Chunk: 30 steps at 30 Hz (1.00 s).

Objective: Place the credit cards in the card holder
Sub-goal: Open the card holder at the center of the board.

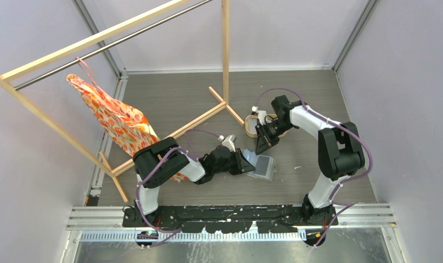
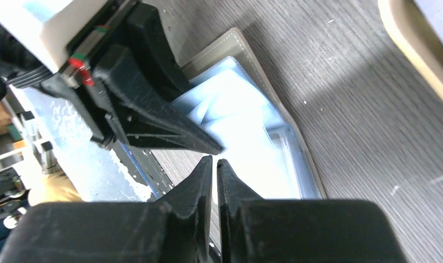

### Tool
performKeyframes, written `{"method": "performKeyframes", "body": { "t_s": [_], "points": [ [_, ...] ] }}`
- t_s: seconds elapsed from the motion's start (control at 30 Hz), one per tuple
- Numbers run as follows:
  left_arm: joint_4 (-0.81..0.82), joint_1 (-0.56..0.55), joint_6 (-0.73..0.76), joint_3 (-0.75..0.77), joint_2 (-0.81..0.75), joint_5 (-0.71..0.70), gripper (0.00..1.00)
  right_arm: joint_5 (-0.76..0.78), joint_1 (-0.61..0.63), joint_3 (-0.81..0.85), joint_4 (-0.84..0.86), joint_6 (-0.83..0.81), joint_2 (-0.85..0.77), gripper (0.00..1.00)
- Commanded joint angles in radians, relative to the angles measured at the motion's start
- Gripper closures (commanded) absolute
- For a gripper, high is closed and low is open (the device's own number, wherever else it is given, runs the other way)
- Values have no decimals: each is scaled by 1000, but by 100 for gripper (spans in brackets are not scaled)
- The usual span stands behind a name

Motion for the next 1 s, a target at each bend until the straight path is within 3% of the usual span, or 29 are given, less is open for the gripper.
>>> {"method": "performKeyframes", "body": {
  "t_s": [0.0, 0.17, 0.37, 0.7, 0.83, 0.97],
  "points": [
    [77, 7, -28, -45, -23, -18, 82, 19, -4, -15, -6, -54, -88, 87],
    [162, 16, -59, -60, 6, 7, 82, 236, -4, -35, 52, 2, -81, 92],
    [286, 23, -61, -63, 59, 52, 81, 268, 23, -19, 93, 65, -17, 94],
    [291, 23, -44, -60, 58, 69, 77, 154, 48, 7, 81, 91, 49, 95],
    [253, 22, -29, -57, 36, 66, 67, 51, 60, 11, 70, 82, 38, 95],
    [105, 13, 22, -56, -54, 22, 54, -12, 70, 14, 62, 75, 48, 95]
  ]
}}
